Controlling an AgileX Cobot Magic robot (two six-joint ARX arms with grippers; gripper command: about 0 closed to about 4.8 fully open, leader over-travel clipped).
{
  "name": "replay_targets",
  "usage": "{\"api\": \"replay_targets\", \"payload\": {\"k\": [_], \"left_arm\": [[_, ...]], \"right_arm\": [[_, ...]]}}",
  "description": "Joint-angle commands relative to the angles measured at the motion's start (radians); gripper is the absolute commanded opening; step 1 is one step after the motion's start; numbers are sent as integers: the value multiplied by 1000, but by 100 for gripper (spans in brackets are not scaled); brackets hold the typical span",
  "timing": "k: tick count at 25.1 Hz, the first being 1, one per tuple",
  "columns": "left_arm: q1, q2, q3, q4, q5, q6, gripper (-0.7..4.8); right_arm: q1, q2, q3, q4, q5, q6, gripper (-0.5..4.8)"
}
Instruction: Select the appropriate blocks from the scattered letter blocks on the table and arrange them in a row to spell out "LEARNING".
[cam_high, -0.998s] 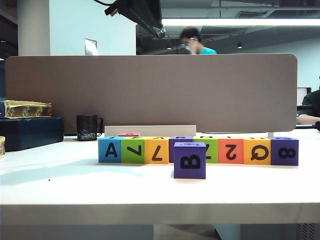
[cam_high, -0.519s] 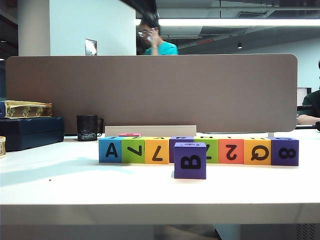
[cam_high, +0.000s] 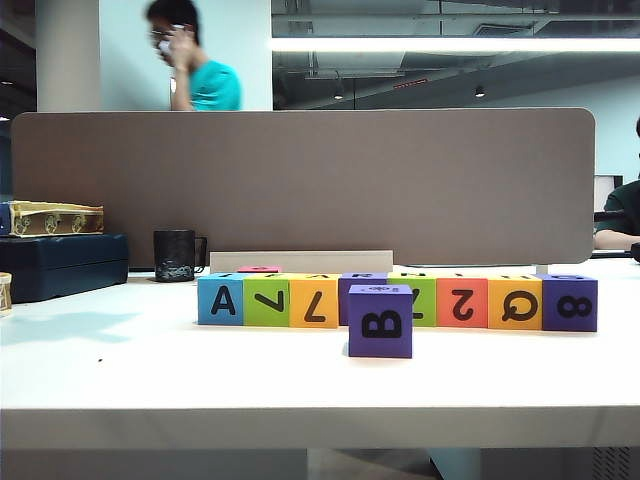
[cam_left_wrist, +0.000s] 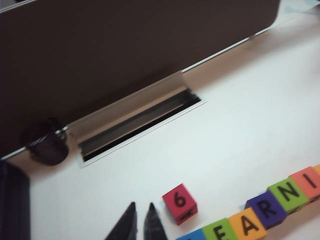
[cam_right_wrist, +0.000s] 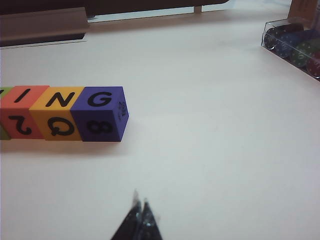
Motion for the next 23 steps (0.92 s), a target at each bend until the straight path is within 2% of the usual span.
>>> {"api": "replay_targets", "payload": {"k": [1,10,12,17,20,23], "left_arm": [[41,-91,-116,70,0,0,21],[124,-378,-624,380,0,0,21],[124,-500,-844,508,-3,0,21],[124,-645,-1060,568,-63,-4,21],[125,-785,-1235,609,-77,-13,21],[145,-893,-1340,619,-86,-37,21]], "right_arm": [[1,-10,-2,4,4,5,-1],[1,-10,-2,4,4,5,-1],[1,-10,-2,4,4,5,-1],[1,-10,-2,4,4,4,-1],[1,-10,-2,4,4,5,-1],[1,-10,-2,4,4,5,-1]]}}
